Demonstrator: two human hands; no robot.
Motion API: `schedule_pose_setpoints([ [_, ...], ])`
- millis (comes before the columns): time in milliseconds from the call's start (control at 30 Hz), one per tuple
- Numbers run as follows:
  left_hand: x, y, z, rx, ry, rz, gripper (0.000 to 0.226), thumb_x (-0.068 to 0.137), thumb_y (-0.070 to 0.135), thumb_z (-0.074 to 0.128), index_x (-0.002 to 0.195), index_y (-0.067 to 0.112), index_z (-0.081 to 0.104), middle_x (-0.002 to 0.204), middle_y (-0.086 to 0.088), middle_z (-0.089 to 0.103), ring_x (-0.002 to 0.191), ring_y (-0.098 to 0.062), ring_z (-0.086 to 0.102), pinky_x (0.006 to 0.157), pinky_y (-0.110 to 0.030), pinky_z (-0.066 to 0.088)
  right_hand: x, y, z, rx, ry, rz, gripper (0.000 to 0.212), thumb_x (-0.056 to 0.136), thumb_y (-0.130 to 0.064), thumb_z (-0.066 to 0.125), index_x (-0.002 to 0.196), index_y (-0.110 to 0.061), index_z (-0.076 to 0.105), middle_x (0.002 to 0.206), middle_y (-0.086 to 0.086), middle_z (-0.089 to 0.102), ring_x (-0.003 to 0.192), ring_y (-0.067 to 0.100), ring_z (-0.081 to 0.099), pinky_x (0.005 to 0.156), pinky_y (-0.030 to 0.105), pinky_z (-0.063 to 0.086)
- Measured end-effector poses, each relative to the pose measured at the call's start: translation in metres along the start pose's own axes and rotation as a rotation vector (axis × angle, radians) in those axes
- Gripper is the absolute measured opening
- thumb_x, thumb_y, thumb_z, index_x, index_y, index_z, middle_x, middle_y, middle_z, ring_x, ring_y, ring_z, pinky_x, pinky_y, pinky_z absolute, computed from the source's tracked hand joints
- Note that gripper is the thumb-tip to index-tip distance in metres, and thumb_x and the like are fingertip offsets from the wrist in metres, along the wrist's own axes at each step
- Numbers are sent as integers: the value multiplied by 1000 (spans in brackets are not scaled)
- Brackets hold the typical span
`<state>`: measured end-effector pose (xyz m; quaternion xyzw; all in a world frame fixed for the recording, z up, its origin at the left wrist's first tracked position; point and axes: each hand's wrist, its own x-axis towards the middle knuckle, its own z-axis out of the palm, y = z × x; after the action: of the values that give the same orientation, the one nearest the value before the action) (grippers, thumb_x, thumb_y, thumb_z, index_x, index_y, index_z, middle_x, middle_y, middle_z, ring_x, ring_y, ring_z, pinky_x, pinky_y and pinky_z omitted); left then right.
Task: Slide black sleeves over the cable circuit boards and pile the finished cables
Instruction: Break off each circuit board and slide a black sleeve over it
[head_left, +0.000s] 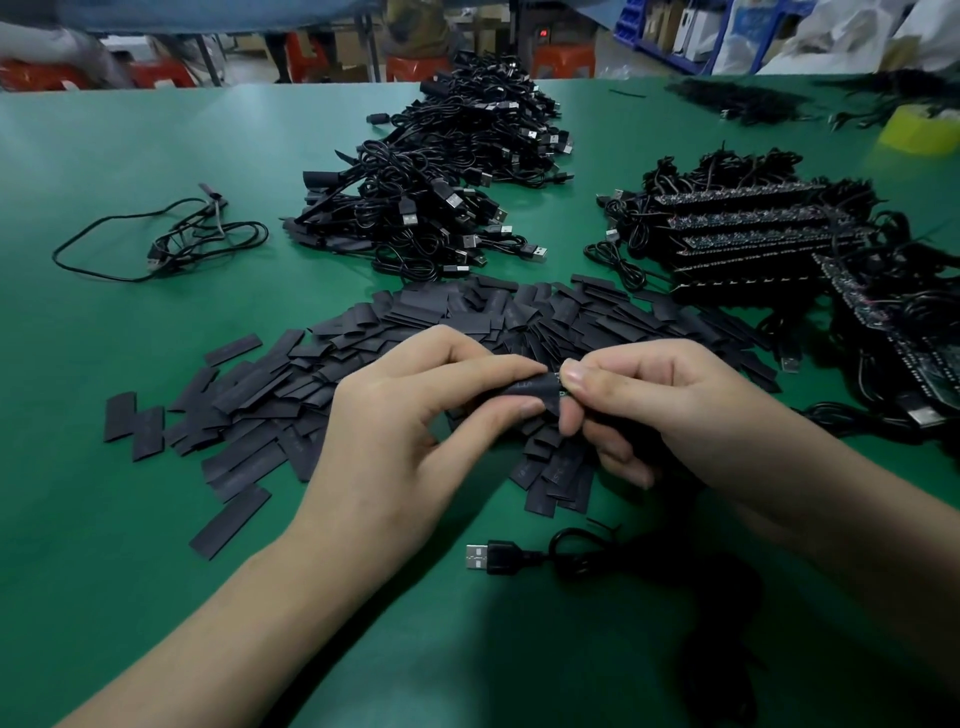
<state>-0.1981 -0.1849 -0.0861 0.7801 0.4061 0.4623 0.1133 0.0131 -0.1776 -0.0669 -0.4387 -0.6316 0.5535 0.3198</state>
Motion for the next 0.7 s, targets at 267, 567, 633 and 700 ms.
schedule_pose_setpoints([
  [267,0,0,-1,52,30,43,23,87,21,78,108,14,79,91,2,70,85,-5,64,81,-13,45,-1,2,7,17,23,-18,39,97,-44,54,75,-15,70,54,0,50,45,15,45,49,19,40],
  [567,1,-2,-4,51,19,-7,20,88,23,77,107,17,79,89,8,71,83,-3,65,80,-14,47,-2,-3,3,-54,89,-54,29,101,-31,58,80,-16,70,61,6,59,50,14,56,50,14,42],
  [633,1,-2,-4,42,8,-4,20,89,25,76,107,17,79,90,8,71,85,-2,65,81,-13,46,-2,-3,2,-80,87,-67,29,102,-26,57,78,-14,68,59,6,57,50,14,55,51,14,42],
  [700,2,-2,-4,5,2,-15,20,89,26,74,107,18,79,92,10,71,87,-1,66,82,-13,46,-2,-4,1,-85,69,-72,31,102,-27,59,76,-13,66,58,7,55,51,14,53,52,15,42],
])
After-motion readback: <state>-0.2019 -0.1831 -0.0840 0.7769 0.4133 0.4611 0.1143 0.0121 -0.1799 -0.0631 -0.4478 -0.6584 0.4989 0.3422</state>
